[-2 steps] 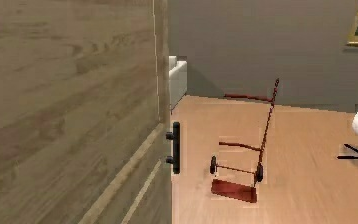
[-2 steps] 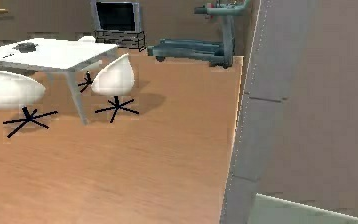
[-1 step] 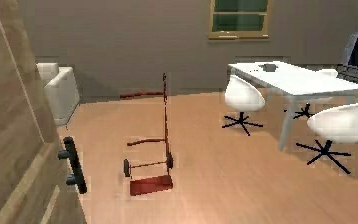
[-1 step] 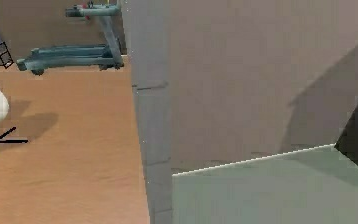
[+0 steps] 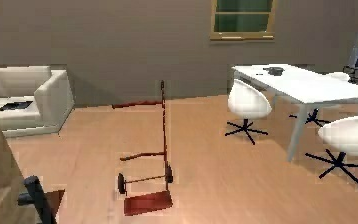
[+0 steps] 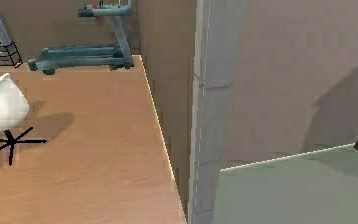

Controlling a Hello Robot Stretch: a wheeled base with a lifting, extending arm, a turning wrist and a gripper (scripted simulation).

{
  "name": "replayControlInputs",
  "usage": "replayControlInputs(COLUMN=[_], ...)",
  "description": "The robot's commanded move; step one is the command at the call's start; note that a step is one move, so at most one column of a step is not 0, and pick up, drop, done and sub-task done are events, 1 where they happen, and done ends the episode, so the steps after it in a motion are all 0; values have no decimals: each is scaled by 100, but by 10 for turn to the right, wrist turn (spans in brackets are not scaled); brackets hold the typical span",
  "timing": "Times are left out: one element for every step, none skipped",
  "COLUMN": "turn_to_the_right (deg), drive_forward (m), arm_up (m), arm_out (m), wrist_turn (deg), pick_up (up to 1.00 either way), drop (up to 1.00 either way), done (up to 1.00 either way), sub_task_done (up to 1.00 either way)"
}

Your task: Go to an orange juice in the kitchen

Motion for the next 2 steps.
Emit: replayControlInputs(turn_to_the_right=[450, 390], drive_forward=[0, 0], arm_up=[0, 0], arm_out=[0, 0], wrist_turn=[0, 0], pick_up=[0, 0], drop=[0, 0], done=[0, 0], sub_task_done=[0, 0])
